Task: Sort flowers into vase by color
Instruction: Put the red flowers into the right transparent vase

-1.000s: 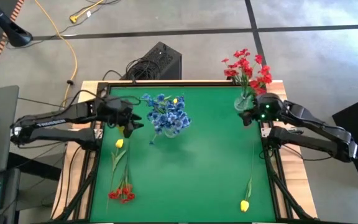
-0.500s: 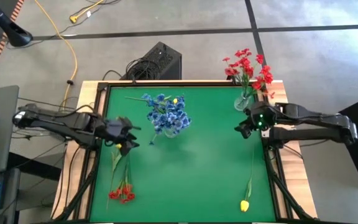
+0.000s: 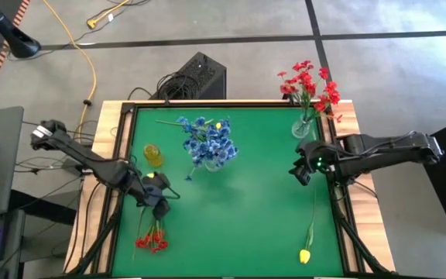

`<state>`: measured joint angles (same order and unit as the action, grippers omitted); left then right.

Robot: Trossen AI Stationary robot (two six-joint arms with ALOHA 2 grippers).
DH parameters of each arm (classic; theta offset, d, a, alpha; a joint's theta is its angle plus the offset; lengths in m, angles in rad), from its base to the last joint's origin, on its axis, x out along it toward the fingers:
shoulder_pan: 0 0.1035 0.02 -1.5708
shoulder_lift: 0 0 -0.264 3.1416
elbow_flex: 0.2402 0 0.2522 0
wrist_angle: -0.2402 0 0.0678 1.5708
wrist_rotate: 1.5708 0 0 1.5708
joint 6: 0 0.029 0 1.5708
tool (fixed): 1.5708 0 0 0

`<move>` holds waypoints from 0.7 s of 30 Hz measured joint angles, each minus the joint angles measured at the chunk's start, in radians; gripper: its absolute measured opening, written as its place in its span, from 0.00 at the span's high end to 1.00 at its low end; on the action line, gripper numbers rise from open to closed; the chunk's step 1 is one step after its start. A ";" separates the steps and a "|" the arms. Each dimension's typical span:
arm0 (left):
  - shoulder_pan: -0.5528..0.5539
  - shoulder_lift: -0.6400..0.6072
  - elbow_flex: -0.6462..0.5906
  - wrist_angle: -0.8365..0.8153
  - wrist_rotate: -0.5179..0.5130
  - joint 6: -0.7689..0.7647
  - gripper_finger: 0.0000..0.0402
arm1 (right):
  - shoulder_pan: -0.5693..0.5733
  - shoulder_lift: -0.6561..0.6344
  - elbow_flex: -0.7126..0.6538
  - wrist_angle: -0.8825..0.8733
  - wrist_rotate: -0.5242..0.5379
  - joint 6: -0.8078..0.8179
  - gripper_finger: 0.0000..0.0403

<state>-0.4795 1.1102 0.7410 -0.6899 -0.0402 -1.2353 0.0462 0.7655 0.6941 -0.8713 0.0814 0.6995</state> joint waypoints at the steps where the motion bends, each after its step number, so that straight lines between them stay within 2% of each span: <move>1: -0.007 0.015 0.000 0.000 0.007 -0.027 0.51 | 0.005 0.008 0.000 0.000 0.002 -0.007 0.41; 12: -0.045 0.125 0.000 -0.001 0.076 -0.257 0.51 | 0.061 0.060 0.000 -0.001 0.002 -0.053 0.41; 21: -0.052 0.252 0.000 -0.001 0.163 -0.299 0.51 | 0.169 0.060 0.000 -0.007 0.044 -0.046 0.41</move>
<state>-0.5312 1.3620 0.7410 -0.6907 0.1232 -1.5342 0.2156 0.8257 0.6941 -0.8787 0.1256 0.6536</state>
